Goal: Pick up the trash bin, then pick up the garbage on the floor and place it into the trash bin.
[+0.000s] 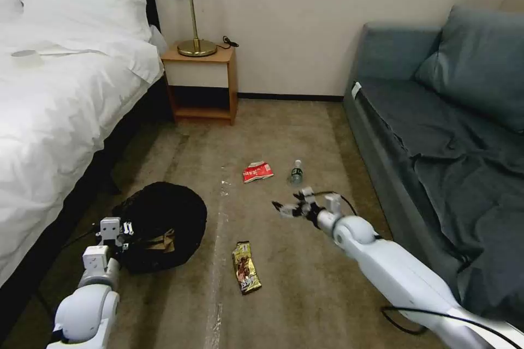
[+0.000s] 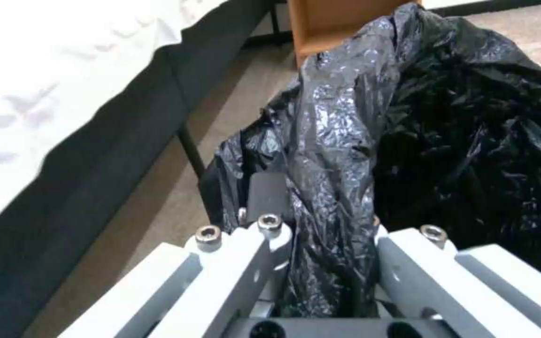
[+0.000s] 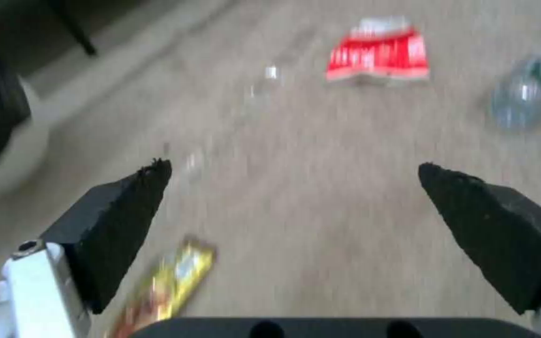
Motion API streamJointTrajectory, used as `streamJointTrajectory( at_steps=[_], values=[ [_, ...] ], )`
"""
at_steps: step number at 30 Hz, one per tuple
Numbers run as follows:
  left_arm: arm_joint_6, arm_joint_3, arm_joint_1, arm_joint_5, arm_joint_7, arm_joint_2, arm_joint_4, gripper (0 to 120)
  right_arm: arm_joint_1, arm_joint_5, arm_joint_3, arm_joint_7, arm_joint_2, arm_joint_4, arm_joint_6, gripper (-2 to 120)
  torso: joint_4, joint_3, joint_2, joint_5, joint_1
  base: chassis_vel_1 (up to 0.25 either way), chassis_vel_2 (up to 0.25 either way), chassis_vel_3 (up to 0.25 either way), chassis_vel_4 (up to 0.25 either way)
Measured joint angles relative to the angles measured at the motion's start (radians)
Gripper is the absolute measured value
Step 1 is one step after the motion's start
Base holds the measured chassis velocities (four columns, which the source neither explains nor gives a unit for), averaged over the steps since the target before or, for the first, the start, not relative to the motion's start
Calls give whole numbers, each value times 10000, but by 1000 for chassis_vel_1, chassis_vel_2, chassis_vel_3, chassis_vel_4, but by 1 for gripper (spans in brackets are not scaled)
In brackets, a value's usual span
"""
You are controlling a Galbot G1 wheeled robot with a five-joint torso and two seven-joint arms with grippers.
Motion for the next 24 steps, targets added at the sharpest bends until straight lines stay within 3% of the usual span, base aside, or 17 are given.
streamJointTrajectory(
  at_steps=[6, 14, 24],
  values=[
    [-5, -137, 283, -1, 0, 93, -223, 4, -1192, -729, 343, -264, -155, 199, 164, 100, -4, 0, 0, 1, 0, 0, 0, 0, 0],
    [-56, -199, 493, 103, 17, 66, -272, 4, -1781, -1211, 437, -352, 94, 242, 355, 100, 0, 0, 0, -2, 0, 0, 0, 0, 0],
    [-235, -299, 553, 242, 107, -406, -134, 4, -1898, -1668, 205, -396, 855, -140, 440, 100, -1, 1, 0, -4, 2, 0, 0, 0, 0]
  ],
)
